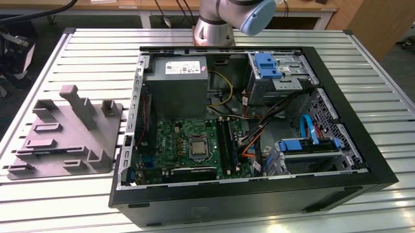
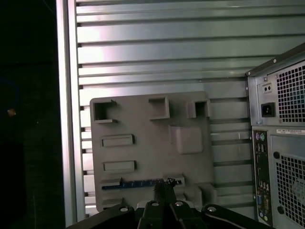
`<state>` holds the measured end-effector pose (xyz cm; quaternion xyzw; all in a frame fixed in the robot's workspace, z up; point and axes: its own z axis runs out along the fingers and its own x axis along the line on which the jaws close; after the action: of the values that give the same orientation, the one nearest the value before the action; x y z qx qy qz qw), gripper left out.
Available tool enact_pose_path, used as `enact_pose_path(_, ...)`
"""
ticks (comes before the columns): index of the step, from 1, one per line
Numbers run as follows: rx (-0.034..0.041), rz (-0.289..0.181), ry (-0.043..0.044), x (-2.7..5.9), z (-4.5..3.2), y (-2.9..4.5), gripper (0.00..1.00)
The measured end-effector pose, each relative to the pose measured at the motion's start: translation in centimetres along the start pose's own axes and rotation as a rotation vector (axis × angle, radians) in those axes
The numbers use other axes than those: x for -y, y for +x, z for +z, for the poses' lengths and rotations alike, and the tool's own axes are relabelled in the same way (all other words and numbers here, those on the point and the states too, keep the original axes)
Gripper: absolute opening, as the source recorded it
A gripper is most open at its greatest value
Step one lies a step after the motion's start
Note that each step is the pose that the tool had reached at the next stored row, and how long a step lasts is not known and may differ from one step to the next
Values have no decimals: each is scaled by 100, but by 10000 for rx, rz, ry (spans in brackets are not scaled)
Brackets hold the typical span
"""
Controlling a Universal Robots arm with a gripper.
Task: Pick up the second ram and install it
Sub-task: 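Reach for the second ram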
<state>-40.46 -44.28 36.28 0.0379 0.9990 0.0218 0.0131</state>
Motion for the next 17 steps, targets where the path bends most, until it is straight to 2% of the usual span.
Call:
enact_pose_path(10,0,0,0,170,108,16,10)
enact_pose_path(17,0,0,0,254,190,37,10)
